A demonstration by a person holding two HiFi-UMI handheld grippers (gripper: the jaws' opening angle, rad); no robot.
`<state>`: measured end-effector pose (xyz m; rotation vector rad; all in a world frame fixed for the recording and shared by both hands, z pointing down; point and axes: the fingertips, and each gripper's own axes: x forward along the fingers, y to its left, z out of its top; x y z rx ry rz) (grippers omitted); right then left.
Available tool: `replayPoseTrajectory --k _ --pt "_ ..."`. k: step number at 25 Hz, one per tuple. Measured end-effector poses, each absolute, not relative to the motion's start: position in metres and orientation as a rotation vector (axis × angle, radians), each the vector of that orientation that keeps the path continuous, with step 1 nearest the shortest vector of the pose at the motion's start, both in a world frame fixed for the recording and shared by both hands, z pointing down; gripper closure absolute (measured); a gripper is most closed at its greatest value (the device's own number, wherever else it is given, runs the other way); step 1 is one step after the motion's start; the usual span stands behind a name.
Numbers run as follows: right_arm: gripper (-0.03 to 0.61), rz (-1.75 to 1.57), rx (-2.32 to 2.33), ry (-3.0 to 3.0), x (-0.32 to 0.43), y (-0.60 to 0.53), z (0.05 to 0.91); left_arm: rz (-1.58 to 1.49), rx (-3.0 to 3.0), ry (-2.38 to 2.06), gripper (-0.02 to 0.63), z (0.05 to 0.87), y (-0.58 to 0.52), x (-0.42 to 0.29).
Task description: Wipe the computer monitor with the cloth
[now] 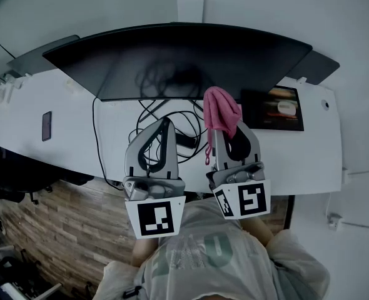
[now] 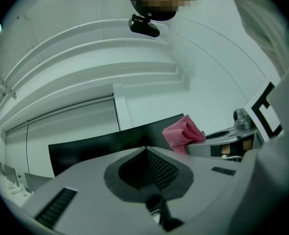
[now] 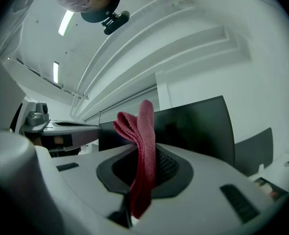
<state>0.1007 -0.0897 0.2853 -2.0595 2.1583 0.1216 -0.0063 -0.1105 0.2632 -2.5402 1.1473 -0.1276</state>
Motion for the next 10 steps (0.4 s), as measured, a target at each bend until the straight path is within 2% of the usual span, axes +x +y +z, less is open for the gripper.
replayPoseTrajectory --k 10 --pt "0.522 0.133 -2.029 2.184 0.0994 -0.0902 0.2852 -0.135 -2.535 1.166 0.609 0.2644 -0.1100 -0.0050"
